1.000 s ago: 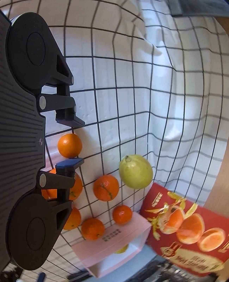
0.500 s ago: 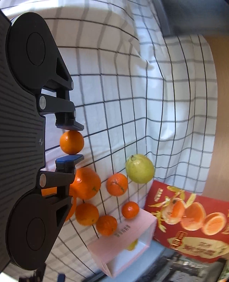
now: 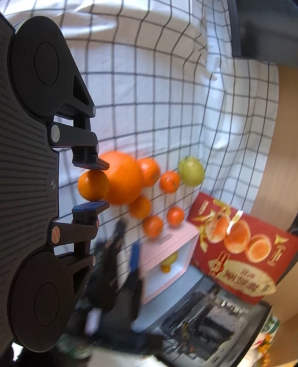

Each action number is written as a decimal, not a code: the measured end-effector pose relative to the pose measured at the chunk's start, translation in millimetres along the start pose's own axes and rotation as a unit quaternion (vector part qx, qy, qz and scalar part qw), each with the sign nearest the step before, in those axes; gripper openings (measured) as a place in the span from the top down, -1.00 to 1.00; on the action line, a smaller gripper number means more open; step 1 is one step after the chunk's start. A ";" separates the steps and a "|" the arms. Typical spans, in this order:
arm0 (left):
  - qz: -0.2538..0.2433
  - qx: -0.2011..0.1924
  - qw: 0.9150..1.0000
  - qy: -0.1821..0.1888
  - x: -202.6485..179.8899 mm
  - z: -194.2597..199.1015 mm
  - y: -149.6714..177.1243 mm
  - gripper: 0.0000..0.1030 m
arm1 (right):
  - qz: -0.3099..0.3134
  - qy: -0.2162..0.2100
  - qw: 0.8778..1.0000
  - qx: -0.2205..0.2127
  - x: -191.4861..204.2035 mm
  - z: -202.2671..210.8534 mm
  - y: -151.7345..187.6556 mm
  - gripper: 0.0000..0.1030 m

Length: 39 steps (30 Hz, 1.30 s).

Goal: Organize fruits
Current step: 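Grasp a small mandarin with the left tool, then hold the mandarin in the left tool while the right tool grasps another mandarin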

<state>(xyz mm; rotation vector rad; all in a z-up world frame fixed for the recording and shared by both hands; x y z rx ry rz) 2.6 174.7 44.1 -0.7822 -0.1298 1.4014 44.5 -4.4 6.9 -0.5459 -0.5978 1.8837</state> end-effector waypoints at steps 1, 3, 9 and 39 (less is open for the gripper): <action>-0.004 0.003 1.000 -0.001 -4.0 -0.4 4.9 0.35 | 0.003 -0.004 1.000 -0.002 1.9 -5.0 -5.0 -0.13; -0.008 0.012 1.000 -0.002 -9.5 -1.9 14.5 0.35 | 0.002 -0.013 1.000 0.000 4.3 -15.6 -13.8 -0.13; -0.002 0.040 0.999 0.007 -18.7 -9.3 36.1 0.35 | -0.042 -0.048 0.998 0.025 0.4 -46.4 -30.6 -0.10; -0.132 0.056 0.990 -0.017 -85.5 -109.2 14.6 0.35 | -0.159 0.017 0.985 0.059 -66.1 40.2 82.2 0.18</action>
Point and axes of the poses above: each gripper's, at about its wrist camera, not at the fingertips, and z roughly against the way its jaws point, x to its left, y to its underside, the point moved 4 cm from there along -z, roughly the way its jaws point, and after that the axes turned 7 degrees about x, right-handed, at the moved point
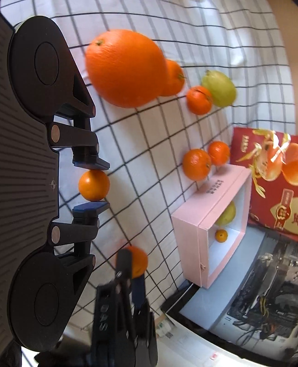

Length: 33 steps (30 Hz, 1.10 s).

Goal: Organize fruits
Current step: 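Hold the mandarin in the left tool while the right tool grasps another mandarin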

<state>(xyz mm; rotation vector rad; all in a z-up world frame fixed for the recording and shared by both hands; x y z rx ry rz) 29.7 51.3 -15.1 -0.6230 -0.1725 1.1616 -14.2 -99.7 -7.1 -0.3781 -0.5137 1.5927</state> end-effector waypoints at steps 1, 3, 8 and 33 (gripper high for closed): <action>-0.004 -0.002 1.000 -0.004 -1.4 -0.6 -0.9 0.34 | -0.005 -0.004 1.000 -0.003 -2.3 2.3 2.1 0.18; -0.003 -0.003 1.000 -0.004 -1.0 -2.4 -2.7 0.34 | -0.003 0.003 1.000 -0.013 -3.1 7.6 6.4 0.16; 0.013 -0.004 1.000 0.007 3.2 -3.4 -3.5 0.34 | -0.005 0.009 1.000 -0.022 0.1 10.0 12.6 -0.16; -0.004 0.026 1.000 0.006 -2.0 -5.0 -5.8 0.32 | 0.011 0.028 0.999 -0.020 13.7 -9.1 35.1 -1.00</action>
Point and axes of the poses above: each gripper's, at about its wrist camera, not at the fingertips, and z roughly against the way its jaws point, x to its left, y to its underside, the point moved 4 cm from there along -z, roughly the way its jaws point, and after that the axes turned 7 degrees about x, right-handed, at the moved point
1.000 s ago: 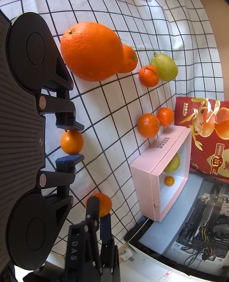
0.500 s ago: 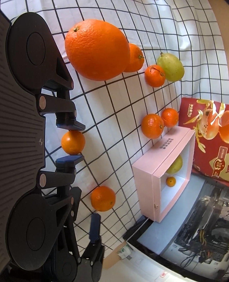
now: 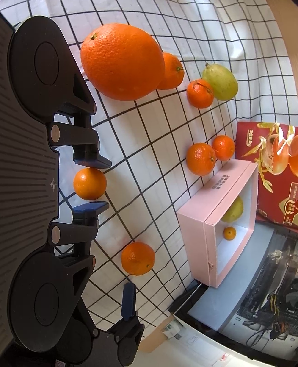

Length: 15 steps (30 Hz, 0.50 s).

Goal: Organize fruits
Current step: 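Hold the mandarin in the left tool while the right tool grasps another mandarin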

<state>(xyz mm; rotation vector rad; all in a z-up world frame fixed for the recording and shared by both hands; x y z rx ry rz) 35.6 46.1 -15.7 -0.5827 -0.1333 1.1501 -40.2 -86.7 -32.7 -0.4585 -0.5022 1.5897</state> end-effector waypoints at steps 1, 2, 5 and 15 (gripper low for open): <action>0.006 0.001 1.000 0.005 1.5 0.4 -0.2 0.32 | 0.007 -0.005 1.000 0.004 -0.6 -0.1 -1.0 -1.00; 0.013 0.002 1.000 0.010 3.3 1.1 0.0 0.32 | 0.015 -0.012 1.000 0.008 -2.0 -0.3 -1.8 -1.00; 0.022 0.002 1.000 0.017 6.0 2.4 2.0 0.33 | 0.009 -0.013 1.000 0.003 -11.8 0.6 -6.1 -0.79; 0.000 0.011 1.000 0.002 -1.0 2.9 2.9 0.32 | -0.007 -0.011 1.000 -0.013 -22.1 -5.4 -42.8 0.17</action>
Point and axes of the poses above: each gripper's, at about its wrist camera, not at the fingertips, and z roughly against the way its jaws point, x to its left, y to its underside, the point moved 4 cm from there along -z, roughly the way its jaws point, and after that the axes turned 7 degrees about x, right-handed, at the moved point
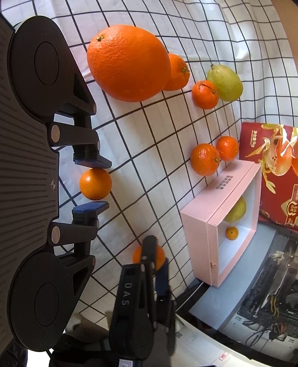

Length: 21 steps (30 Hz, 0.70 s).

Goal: Organize fruits
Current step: 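Hold the mandarin in the left tool while the right tool grasps another mandarin, then release the mandarin into the pink box from the left tool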

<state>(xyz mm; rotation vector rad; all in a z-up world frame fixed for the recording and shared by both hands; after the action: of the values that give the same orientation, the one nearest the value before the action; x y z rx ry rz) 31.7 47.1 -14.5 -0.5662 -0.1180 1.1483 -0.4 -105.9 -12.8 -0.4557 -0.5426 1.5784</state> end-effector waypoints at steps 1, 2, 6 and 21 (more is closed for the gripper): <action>-0.002 0.001 1.000 -0.001 -0.2 -0.1 0.0 0.32 | 0.009 0.006 1.000 -0.002 2.7 1.9 -2.2 0.20; -0.006 0.003 1.000 -0.004 -1.0 -0.2 0.0 0.32 | 0.013 0.010 1.000 -0.001 3.1 2.5 -3.8 0.22; -0.021 0.003 1.000 -0.018 -5.6 -0.4 1.9 0.32 | 0.010 0.003 1.000 0.001 -1.1 8.1 -1.7 0.23; -0.013 -0.003 1.000 -0.018 -5.1 1.3 3.9 0.32 | 0.015 -0.007 1.000 0.020 8.0 -1.0 7.5 0.19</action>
<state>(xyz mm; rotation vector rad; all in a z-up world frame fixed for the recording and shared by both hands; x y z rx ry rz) 25.9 44.2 -14.3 -0.5488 -0.1596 1.1327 -6.4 -98.2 -17.8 -0.4249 -0.5162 1.6202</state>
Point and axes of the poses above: each gripper's, at about its wrist camera, not at the fingertips, and z roughly against the way its jaws point, x to its left, y to its underside, the point moved 4 cm from there along -z, roughly the way its jaws point, and after that the axes turned 7 degrees about x, right-handed, at the moved point
